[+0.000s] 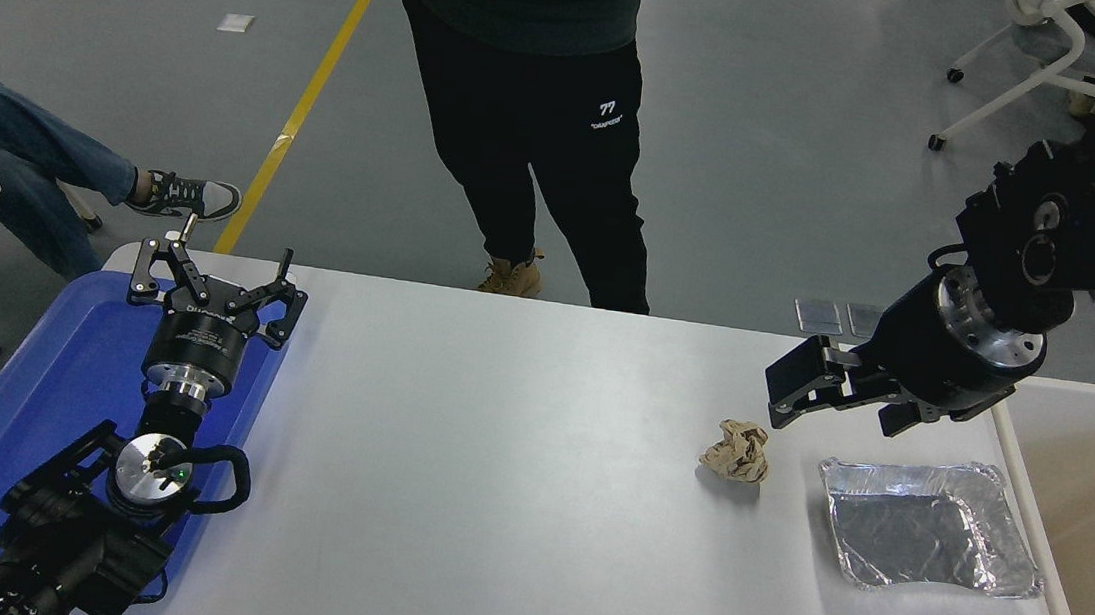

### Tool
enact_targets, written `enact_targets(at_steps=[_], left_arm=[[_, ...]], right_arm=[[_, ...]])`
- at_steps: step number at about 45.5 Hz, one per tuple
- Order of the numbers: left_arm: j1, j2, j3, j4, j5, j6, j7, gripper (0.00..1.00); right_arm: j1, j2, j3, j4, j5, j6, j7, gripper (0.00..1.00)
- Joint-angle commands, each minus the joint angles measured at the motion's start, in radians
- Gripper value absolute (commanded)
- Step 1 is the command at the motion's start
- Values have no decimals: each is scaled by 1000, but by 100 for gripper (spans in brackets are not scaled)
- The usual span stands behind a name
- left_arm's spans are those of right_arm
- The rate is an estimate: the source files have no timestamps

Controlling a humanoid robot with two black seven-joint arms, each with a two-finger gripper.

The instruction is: Pick up foil plate and place in dustbin

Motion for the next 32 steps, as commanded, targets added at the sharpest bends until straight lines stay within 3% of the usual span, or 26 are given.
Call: enact_targets(at_steps=[1, 32], left_arm=[[0, 0, 0, 0, 1, 0, 0, 100], [0, 0, 0, 0, -1, 0, 0, 100]], right_arm=[[-9, -3, 1, -1, -1, -4, 0, 100], [-35, -7, 4, -2, -7, -7, 2, 100]])
